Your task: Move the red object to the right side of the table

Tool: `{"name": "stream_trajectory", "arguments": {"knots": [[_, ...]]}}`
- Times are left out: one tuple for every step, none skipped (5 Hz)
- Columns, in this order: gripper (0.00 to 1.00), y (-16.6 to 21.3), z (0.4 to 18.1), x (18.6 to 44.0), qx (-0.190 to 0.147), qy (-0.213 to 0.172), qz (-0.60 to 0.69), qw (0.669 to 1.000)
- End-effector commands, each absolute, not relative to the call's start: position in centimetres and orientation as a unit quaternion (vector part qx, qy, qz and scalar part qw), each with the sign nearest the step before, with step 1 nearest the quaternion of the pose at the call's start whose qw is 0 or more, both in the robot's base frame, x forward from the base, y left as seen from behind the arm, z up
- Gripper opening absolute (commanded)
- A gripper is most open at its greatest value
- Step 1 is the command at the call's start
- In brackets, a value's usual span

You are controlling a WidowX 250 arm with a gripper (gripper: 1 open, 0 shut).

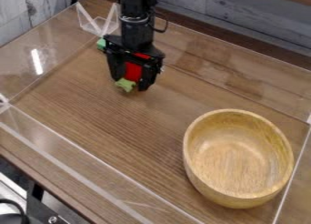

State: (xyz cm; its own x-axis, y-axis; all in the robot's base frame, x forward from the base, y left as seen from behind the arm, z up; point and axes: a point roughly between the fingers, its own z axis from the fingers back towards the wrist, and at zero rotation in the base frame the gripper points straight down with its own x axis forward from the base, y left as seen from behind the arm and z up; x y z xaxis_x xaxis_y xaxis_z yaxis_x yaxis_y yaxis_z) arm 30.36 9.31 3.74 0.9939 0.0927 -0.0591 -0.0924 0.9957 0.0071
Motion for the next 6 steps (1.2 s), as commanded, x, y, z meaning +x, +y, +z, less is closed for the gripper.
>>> {"name": "stream_trajectory", "arguments": {"knots": [[1.0, 10.05, 4.63, 31.64, 0.009, 0.002, 0.054, 0.999], [1.0, 10.17, 4.33, 31.95, 0.009, 0.001, 0.057, 0.998], [1.0, 10.26, 4.34, 32.21, 0.007, -0.002, 0.061, 0.998], [1.0, 10.36, 4.16, 32.44, 0.006, -0.003, 0.065, 0.998], [1.0, 10.4, 4.52, 32.51, 0.004, -0.007, 0.07, 0.998], [1.0, 10.4, 5.02, 32.57, 0.001, -0.012, 0.074, 0.997]]}}
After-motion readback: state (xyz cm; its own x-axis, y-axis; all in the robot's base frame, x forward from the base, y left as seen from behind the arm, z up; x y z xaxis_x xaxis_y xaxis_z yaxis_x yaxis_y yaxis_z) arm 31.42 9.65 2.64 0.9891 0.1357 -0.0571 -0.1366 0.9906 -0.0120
